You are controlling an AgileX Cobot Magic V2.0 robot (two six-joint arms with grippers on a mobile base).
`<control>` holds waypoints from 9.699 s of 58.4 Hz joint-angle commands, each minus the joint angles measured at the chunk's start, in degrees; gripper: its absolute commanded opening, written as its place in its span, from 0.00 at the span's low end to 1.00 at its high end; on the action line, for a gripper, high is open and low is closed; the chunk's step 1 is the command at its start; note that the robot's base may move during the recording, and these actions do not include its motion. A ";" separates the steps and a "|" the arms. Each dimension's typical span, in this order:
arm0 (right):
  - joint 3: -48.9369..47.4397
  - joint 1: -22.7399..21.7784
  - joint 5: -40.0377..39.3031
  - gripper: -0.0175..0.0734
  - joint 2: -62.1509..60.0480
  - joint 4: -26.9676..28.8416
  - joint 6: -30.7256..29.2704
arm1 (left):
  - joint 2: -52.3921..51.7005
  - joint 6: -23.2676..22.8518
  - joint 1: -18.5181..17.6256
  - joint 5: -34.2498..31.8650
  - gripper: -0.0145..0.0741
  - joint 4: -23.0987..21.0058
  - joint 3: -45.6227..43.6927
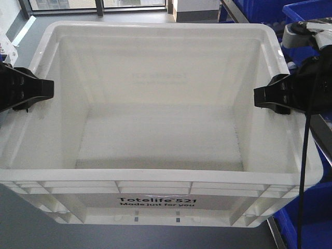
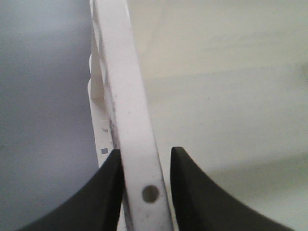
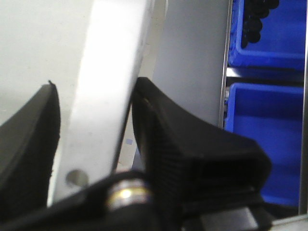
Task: Move bin from left to right shelf
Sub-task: 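Keep holding the tote level while the base turns across the room, then carry the held tote while the base drives toward the other shelf, then bring the held tote over the roller shelf among blue bins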
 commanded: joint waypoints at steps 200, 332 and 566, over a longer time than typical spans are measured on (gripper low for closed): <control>-2.73 0.23 -3.64 0.19 -1.83 4.34 -1.09 | -2.03 1.38 -0.83 -6.38 0.16 -5.13 -2.81; -2.73 0.23 -3.65 0.19 -1.83 4.35 -1.09 | -2.03 1.38 -0.83 -6.38 0.16 -5.13 -2.81; -2.73 0.23 -3.65 0.19 -1.83 4.40 -1.09 | -2.03 1.38 -0.83 -6.38 0.16 -5.13 -2.81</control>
